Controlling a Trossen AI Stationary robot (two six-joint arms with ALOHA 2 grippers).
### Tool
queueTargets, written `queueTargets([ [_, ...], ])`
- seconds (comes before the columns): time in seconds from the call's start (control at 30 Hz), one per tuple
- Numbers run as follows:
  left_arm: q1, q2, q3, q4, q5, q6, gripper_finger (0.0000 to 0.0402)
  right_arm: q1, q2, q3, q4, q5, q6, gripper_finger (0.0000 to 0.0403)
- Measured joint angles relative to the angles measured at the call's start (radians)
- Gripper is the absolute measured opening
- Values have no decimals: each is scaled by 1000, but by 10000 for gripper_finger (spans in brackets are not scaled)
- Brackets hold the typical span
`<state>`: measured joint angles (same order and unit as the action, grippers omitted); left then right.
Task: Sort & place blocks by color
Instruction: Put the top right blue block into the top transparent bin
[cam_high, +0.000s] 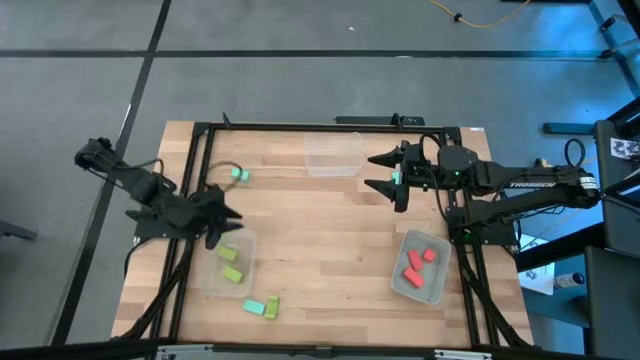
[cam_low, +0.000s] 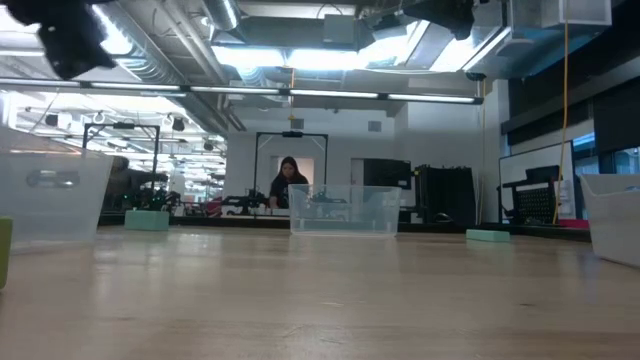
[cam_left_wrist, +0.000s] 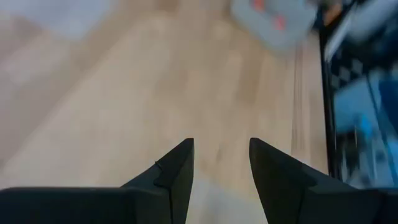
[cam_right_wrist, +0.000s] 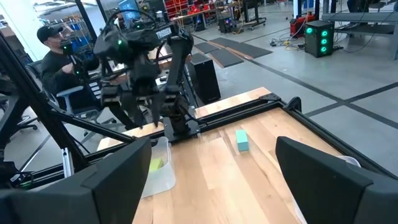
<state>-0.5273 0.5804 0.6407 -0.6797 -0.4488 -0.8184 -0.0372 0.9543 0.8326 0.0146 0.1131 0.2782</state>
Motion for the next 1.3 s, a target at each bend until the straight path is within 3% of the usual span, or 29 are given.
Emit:
queueTargets([
  [0.23, 66, -30, 0, 178, -196, 171, 147, 0, 0, 0, 0, 76, 4, 347],
  [0.5, 178, -19, 0, 418, -218, 395, 147, 0, 0, 0, 8, 95, 2, 347],
  [0.9, 392, -4, 0, 743, -14, 611, 147, 0, 0, 0, 4, 95, 5, 347],
  [1.3, 519, 47, 1, 809, 189, 618, 147, 0, 0, 0, 3, 42, -18, 347],
])
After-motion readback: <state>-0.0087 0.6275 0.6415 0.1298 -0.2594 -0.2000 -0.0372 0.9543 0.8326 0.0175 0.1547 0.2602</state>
